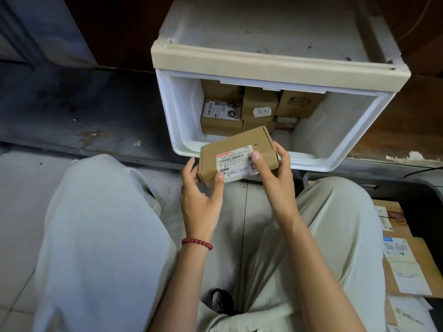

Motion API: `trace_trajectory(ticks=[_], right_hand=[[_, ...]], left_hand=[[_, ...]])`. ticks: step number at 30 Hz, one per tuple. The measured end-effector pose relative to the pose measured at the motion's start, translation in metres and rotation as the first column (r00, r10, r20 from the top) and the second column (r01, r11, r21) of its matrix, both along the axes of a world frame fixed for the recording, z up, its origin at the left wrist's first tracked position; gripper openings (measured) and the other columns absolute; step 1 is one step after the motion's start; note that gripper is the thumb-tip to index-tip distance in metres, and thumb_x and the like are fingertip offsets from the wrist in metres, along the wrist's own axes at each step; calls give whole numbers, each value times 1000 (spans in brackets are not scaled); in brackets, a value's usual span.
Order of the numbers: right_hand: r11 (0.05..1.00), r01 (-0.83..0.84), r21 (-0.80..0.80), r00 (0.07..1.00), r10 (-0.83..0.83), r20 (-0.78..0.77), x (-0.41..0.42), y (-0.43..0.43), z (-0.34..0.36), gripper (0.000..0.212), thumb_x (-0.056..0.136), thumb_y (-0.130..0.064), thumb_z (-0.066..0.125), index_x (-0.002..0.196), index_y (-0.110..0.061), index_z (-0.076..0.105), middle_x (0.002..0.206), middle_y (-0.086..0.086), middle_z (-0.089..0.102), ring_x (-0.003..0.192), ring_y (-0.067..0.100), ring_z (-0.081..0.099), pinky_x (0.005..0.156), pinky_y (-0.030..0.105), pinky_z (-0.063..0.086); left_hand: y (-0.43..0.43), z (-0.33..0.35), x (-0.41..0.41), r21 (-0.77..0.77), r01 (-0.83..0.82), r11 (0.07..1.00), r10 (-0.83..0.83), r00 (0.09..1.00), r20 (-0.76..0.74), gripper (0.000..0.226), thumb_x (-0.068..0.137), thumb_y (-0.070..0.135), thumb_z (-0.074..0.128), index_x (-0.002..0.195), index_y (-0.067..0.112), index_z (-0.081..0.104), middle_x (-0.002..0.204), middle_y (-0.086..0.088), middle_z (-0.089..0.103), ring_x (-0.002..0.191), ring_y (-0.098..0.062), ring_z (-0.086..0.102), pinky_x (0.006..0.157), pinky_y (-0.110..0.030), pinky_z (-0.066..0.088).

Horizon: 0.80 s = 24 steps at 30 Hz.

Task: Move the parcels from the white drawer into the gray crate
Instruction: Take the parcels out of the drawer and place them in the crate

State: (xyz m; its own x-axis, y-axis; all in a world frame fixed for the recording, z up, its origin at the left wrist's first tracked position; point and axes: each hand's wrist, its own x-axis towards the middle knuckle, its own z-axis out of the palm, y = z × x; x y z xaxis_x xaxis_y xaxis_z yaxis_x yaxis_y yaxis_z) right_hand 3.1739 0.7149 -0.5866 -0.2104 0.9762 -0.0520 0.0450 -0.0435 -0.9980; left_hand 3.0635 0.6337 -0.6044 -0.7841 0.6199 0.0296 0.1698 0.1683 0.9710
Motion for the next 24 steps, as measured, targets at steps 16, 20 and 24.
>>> trace_trajectory(ticks=[16,20,24], right_hand=[[993,112,24,974,-114,196,0,3,-9,30,92,-53,53,88,-23,54,85,1,54,79,13,50,64,8,37],[991,127,-44,979,-118,166,-2,2,-7,31,93,-55,49,95,-24,53,95,-7,65,94,12,61,80,20,42],[985,119,-124,982,-98,161,-1,4,-7,20,96,-38,49,94,-18,49,86,-13,58,87,7,56,91,34,45]], left_hand=[[0,1,-4,10,-67,998,67,998,-6,38,94,32,56,131,23,51,124,5,58,107,-8,56,83,-13,45],[0,6,-2,79,-72,994,67,996,65,25,93,22,59,116,17,49,115,4,58,94,13,58,68,-1,42],[0,1,-3,119,-102,988,103,995,2,31,86,32,66,106,22,45,117,-2,52,109,-12,59,84,-27,54]])
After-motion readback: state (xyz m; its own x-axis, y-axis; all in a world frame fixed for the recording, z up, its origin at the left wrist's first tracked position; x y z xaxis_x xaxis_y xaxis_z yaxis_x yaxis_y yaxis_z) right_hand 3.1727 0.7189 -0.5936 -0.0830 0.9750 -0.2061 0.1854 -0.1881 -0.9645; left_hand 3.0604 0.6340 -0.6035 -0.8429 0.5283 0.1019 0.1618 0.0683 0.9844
